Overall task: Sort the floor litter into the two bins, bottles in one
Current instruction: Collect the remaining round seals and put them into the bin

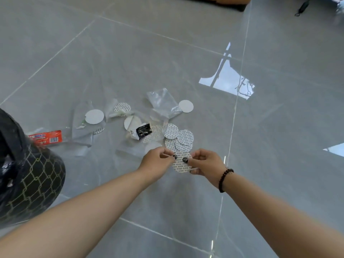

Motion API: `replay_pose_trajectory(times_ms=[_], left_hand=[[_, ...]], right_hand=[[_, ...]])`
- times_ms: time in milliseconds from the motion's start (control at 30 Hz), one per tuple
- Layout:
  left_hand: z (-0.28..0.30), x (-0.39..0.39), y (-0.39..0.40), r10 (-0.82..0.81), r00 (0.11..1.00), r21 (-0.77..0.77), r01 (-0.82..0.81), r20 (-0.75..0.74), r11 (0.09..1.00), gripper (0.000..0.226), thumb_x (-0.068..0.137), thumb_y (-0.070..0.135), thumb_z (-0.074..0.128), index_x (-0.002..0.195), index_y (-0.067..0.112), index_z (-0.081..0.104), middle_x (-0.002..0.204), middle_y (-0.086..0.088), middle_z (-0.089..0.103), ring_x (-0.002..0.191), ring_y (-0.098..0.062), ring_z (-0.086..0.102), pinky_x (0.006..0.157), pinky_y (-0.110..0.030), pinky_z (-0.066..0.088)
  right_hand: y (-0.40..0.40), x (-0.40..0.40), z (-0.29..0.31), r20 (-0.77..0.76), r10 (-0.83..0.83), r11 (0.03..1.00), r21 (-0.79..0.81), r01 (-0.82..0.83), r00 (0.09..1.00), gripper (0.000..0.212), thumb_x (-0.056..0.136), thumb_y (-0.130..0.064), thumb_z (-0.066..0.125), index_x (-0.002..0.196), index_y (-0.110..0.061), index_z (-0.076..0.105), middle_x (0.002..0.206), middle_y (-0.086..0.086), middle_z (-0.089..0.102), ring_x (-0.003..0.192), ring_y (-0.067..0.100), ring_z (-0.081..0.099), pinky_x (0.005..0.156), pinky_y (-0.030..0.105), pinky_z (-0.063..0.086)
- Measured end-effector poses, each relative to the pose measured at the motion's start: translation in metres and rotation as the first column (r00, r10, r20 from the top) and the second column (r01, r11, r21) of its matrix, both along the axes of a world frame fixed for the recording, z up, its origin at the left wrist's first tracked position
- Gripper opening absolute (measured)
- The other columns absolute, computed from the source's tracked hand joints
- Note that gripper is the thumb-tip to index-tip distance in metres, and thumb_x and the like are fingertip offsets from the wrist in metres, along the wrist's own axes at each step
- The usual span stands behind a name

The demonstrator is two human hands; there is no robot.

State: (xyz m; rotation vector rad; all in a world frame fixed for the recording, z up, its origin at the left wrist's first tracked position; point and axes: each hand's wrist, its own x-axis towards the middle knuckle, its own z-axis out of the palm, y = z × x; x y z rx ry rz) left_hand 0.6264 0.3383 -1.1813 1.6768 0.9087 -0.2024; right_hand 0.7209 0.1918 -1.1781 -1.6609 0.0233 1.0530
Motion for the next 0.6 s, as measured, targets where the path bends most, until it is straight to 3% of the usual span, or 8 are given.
replay_pose_trajectory(times_ms=[67,167,233,300,367,467,533,600], left_hand=[[0.001,-0.005,0.007,0.003,0.999,-0.062,0.000,0.044,0.998,0.005,0.084,0.016,0.071,0.089,0.015,0.070,0.088,-0.008,0.070,0.079,-0.017,0.066,0.082,-0.030,0.056],[0.003,-0.009,0.013,-0.026,0.998,-0.097,0.031,0.051,0.995,0.007,0.084,0.012,0.073,0.082,0.012,0.066,0.080,-0.005,0.067,0.067,-0.009,0.061,0.058,-0.012,0.050],[0.002,-0.013,0.017,-0.025,1.000,-0.090,0.025,0.008,0.996,0.012,0.084,0.009,0.073,0.077,0.013,0.063,0.079,-0.004,0.065,0.067,-0.010,0.060,0.061,-0.017,0.052],[0.002,-0.016,0.021,0.035,0.999,-0.125,-0.039,-0.030,0.991,0.013,0.083,0.006,0.069,0.075,0.010,0.060,0.080,-0.007,0.064,0.070,-0.014,0.062,0.067,-0.028,0.058],[0.004,-0.020,0.026,0.128,0.990,-0.164,-0.136,-0.058,0.977,0.012,0.082,0.003,0.063,0.073,0.008,0.056,0.085,-0.016,0.067,0.072,-0.020,0.065,0.063,-0.033,0.060],[0.007,-0.026,0.031,0.199,0.978,-0.203,-0.208,-0.062,0.957,0.014,0.081,0.003,0.053,0.070,0.011,0.052,0.099,-0.021,0.071,0.081,-0.027,0.074,0.054,-0.030,0.054],[0.010,-0.028,0.034,0.201,0.978,-0.247,-0.210,-0.062,0.946,0.014,0.082,0.002,0.048,0.072,0.012,0.049,0.097,-0.020,0.073,0.080,-0.027,0.074,0.054,-0.028,0.052],[0.012,-0.031,0.038,0.195,0.979,-0.297,-0.204,-0.059,0.933,0.010,0.083,0.002,0.046,0.078,0.011,0.048,0.094,-0.020,0.073,0.080,-0.029,0.074,0.058,-0.031,0.054]], right_hand=[[-0.001,-0.005,0.000,-0.045,-0.007,1.000,-0.007,0.006,0.999,0.016,0.084,-0.004,0.069,0.074,-0.003,0.057,0.061,0.006,0.065,0.059,0.016,0.065,0.060,0.024,0.058],[0.007,-0.010,-0.002,-0.058,0.040,0.997,-0.062,-0.044,0.997,0.019,0.087,-0.009,0.067,0.073,-0.002,0.058,0.059,0.008,0.065,0.054,0.016,0.065,0.059,0.024,0.058],[0.017,-0.006,-0.004,0.104,0.136,0.978,-0.170,-0.117,0.985,0.022,0.089,-0.018,0.066,0.072,-0.004,0.060,0.068,0.009,0.068,0.057,0.017,0.067,0.058,0.026,0.057],[0.028,0.010,-0.007,0.433,0.302,0.911,-0.393,-0.124,0.849,0.021,0.086,-0.028,0.067,0.077,-0.010,0.062,0.078,0.003,0.068,0.071,0.018,0.066,0.065,0.028,0.052],[0.041,0.027,-0.007,0.577,0.520,0.811,-0.565,-0.151,0.630,0.027,0.081,-0.030,0.069,0.102,-0.015,0.060,0.106,0.002,0.060,0.095,0.018,0.057,0.081,0.027,0.045],[0.059,0.046,-0.012,0.427,0.764,0.612,-0.717,-0.333,0.483,0.075,0.077,-0.032,0.070,0.141,-0.019,0.033,0.142,0.006,0.032,0.130,0.026,0.036,0.104,0.037,0.039],[0.066,0.047,-0.016,0.355,0.851,0.493,-0.794,-0.356,0.387,0.073,0.078,-0.034,0.068,0.140,-0.018,0.033,0.141,0.007,0.032,0.129,0.029,0.033,0.102,0.041,0.041],[0.069,0.045,-0.024,0.347,0.891,0.429,-0.853,-0.298,0.292,0.055,0.082,-0.029,0.065,0.129,-0.014,0.041,0.132,0.008,0.040,0.120,0.028,0.038,0.091,0.038,0.047]])
